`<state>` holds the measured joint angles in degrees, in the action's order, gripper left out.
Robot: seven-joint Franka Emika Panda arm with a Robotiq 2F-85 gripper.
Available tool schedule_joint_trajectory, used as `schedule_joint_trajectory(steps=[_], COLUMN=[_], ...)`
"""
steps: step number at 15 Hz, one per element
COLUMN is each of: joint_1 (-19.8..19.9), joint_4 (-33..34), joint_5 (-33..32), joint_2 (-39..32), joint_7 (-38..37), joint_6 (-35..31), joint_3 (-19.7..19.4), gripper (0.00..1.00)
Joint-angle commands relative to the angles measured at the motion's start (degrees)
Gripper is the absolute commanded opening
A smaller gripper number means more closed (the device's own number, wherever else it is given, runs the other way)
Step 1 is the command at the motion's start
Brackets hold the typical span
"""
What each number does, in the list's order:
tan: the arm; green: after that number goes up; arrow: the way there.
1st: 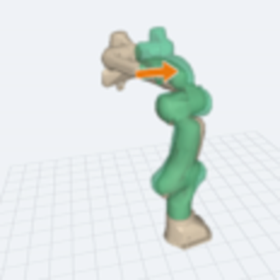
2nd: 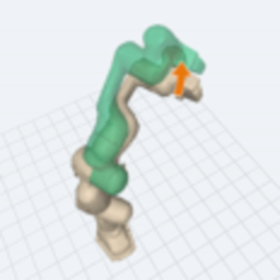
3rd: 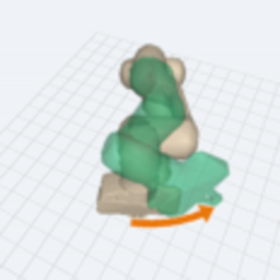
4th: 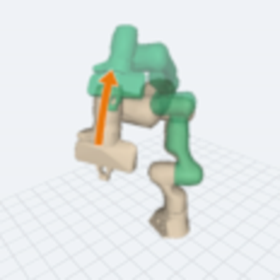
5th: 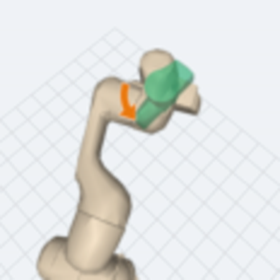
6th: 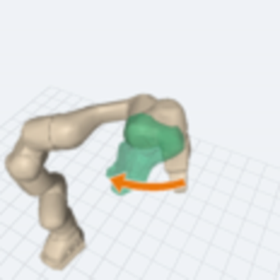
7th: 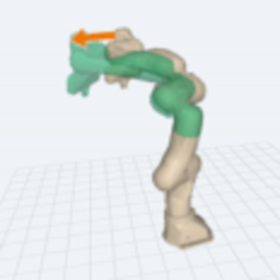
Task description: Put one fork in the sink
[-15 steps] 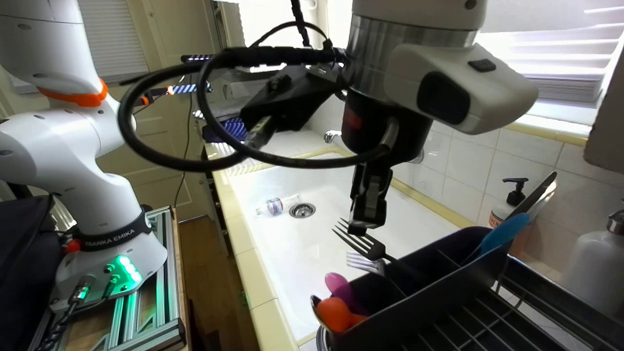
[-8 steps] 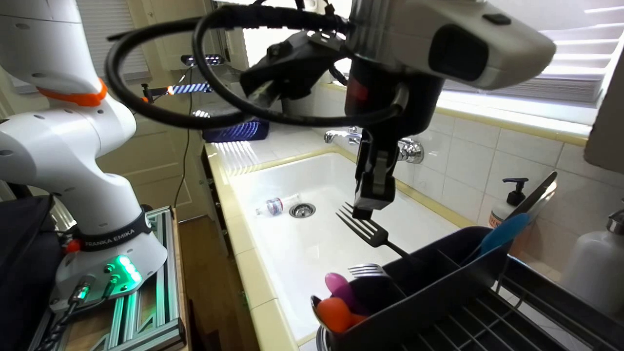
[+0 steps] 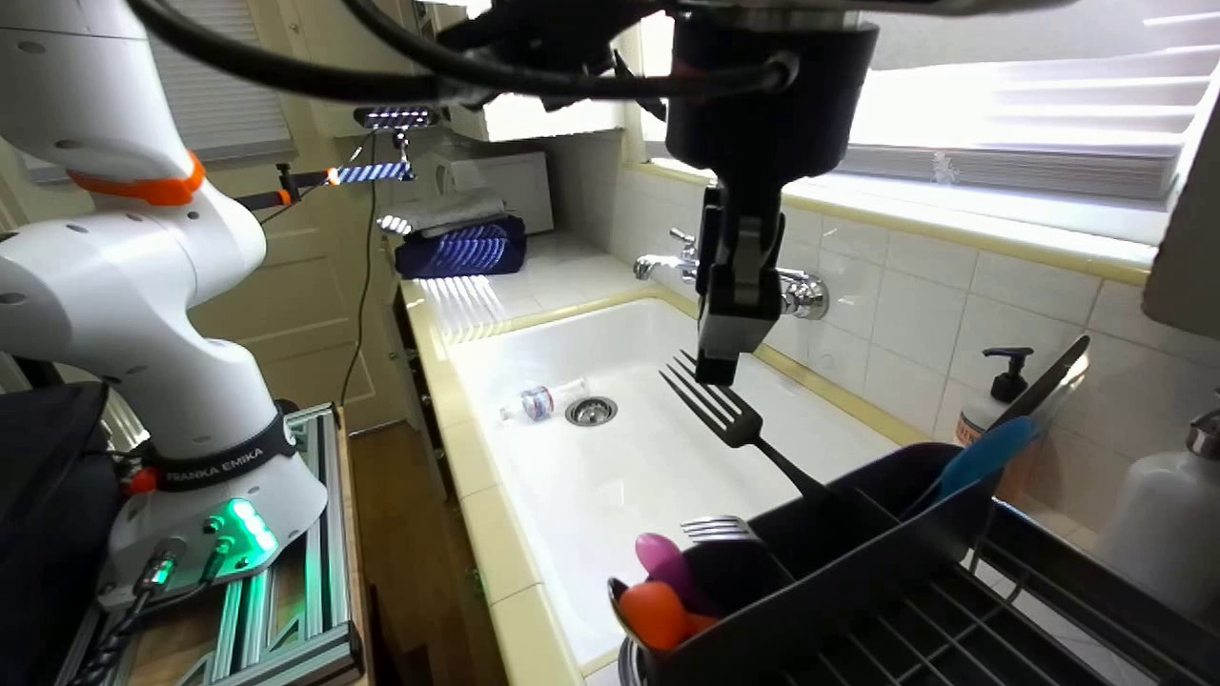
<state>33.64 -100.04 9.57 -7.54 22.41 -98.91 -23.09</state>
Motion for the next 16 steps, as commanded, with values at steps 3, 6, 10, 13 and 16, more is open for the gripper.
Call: schedule_joint_trajectory(steps=[3,6,10,13,16], joint_1=[-0.6,-0.3,-0.3,-0.4,-0.2], joint_4=[1.4,2.3,3.6,3.3,2.9], joint_5=[-3.0,-3.1,-3.9,-4.9,-6.2], joint_2=[0.7,0.6,-0.6,-2.4,-5.0], joint_7=[0.4,1.5,0.1,-0.1,-0.1], joint_6=[2.0,3.0,1.2,-0.2,-1.2], joint_3=[-0.7,-0.7,-1.1,-1.1,-0.9], gripper=[0.02,0.02,0.02,0.02,0.02])
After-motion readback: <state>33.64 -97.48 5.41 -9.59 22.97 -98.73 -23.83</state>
